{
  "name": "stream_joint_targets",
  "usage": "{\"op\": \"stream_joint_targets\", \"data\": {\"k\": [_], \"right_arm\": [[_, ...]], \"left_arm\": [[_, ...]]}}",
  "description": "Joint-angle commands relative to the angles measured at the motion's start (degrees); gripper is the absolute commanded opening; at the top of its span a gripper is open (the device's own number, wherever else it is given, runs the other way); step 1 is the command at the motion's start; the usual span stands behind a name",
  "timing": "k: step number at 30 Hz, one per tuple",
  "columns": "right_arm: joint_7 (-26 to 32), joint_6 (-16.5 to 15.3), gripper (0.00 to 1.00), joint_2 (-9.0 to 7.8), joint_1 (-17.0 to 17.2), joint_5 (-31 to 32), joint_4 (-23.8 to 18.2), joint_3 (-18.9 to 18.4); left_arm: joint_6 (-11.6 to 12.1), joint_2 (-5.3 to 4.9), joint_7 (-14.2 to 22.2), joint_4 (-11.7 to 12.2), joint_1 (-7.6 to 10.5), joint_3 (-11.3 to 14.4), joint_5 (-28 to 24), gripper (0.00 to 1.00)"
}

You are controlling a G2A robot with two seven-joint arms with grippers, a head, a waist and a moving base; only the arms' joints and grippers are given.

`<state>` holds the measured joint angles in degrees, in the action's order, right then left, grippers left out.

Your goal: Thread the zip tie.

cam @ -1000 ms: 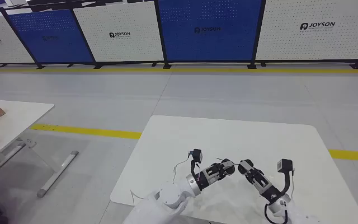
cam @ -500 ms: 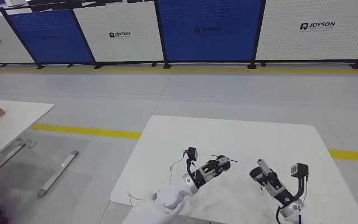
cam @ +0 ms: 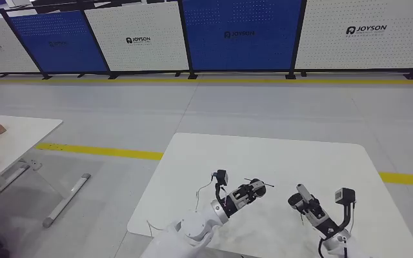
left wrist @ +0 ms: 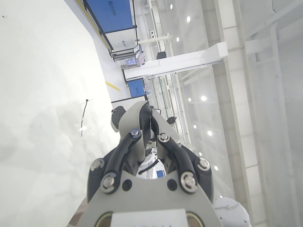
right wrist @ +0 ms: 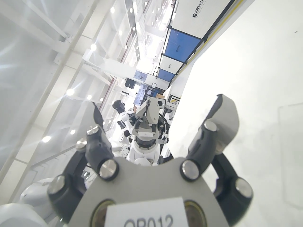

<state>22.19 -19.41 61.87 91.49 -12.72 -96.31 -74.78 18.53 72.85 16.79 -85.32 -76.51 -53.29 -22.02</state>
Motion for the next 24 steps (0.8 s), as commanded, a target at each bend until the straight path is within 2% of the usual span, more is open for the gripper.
{"op": "stream_joint_targets", "data": {"k": [1,4,8,10,18,20,23,24], "right_arm": [[3.7,-0.1,1.00,-0.46,0.3,1.5,0.1,-2.1],[8.5,-0.1,1.00,-1.16,1.9,1.9,-1.3,-6.1],[17.9,-0.1,1.00,-1.98,4.9,-2.6,-3.5,-12.9],[20.4,-0.1,1.00,-2.13,5.5,-4.1,-3.4,-15.1],[20.4,-0.1,1.00,-2.13,5.5,-4.1,-3.4,-15.1],[20.4,-0.1,1.00,-2.13,5.5,-4.1,-3.4,-15.1],[20.4,-0.1,1.00,-2.13,5.5,-4.1,-3.4,-15.1],[20.4,-0.1,1.00,-2.13,5.5,-4.1,-3.4,-15.1]], "left_arm": [[0.0,0.00,0.0,0.0,0.00,0.0,0.0,0.00],[0.0,0.00,0.0,0.0,0.00,0.0,0.0,0.00],[0.0,0.00,0.0,0.0,0.00,0.0,0.0,0.00],[0.0,0.00,0.0,0.0,0.00,0.0,0.0,0.00],[0.0,0.00,0.0,0.0,0.00,0.0,0.0,0.00],[-0.1,0.03,-1.3,-0.2,-0.08,-0.2,0.5,0.00],[0.5,0.02,-1.6,-1.6,-0.56,-0.5,-0.1,0.00],[0.3,-0.03,-0.1,-2.8,-0.95,-0.5,-1.5,0.00]]}}
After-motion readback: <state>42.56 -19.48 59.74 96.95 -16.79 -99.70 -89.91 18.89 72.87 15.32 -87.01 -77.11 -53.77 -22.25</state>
